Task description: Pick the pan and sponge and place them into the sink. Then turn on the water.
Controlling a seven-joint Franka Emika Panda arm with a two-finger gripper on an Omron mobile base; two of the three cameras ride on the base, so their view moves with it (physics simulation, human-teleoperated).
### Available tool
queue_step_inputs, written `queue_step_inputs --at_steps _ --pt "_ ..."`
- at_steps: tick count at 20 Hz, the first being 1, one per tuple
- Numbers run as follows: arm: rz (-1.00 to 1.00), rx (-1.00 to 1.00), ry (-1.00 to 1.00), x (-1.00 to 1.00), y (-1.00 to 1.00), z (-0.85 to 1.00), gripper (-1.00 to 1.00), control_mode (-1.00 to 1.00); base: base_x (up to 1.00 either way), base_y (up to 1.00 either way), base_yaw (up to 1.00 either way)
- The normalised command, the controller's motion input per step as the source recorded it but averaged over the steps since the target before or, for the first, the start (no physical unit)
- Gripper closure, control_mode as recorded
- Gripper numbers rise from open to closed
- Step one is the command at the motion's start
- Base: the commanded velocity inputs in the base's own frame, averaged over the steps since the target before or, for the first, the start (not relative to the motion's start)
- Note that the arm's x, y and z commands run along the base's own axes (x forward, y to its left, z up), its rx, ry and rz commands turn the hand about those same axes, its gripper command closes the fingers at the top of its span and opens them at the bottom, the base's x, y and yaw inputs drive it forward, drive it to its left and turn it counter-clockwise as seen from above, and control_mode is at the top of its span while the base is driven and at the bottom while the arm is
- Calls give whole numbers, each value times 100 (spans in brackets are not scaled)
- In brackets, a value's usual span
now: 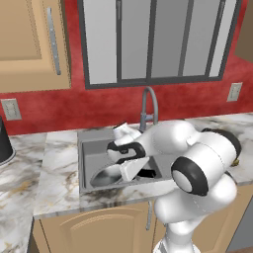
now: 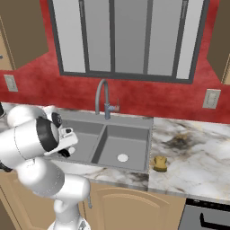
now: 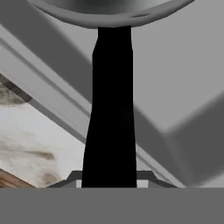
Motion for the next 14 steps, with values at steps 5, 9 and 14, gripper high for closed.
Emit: queue_step_inputs --at_steps 5,9,14 --pt "1 0 -3 22 -5 -30 100 -100 0 0 0" --pt "1 0 -5 38 -2 -22 100 -100 0 0 0" --pt "4 0 -4 50 0 -17 100 -100 0 0 0"
